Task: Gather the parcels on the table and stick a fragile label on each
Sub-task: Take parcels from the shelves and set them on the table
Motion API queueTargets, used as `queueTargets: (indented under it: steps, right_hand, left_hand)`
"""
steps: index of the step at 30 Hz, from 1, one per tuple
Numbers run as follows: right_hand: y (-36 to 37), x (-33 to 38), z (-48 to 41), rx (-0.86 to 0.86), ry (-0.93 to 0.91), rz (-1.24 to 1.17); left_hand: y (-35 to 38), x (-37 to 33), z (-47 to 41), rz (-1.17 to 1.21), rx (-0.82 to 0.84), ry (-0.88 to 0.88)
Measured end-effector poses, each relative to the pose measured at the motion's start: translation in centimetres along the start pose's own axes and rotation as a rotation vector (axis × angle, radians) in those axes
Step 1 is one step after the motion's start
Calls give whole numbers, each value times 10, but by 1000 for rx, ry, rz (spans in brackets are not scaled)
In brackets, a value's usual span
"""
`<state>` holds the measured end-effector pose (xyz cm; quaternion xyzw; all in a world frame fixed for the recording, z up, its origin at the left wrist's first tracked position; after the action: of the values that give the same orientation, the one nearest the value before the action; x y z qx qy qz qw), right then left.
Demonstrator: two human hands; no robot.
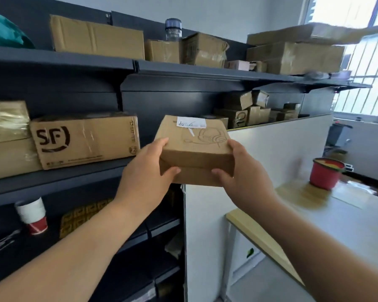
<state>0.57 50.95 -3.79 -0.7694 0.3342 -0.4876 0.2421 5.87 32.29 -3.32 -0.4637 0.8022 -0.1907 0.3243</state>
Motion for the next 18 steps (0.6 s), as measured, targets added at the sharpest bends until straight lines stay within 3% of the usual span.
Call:
queueTargets:
  steps: [9,18]
  right_hand:
    - [-36,-165,-6,22,239,39]
    - [-51,-362,-100,65,377,83]
  left_hand:
    - [165,-64,-6,190,165,-7]
    - [382,-115,-62,280,280,-62]
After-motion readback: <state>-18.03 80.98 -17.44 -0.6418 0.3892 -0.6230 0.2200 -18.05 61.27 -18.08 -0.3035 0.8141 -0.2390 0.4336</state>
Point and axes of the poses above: each hand's wrist, its own z-axis away from the middle knuckle, its own y-axis out of the palm, x = y × z, the point moved 8 cm from there along -z, towards the middle knuckle, and after that the axes turned 12 degrees about y, right-handed, at the moved point
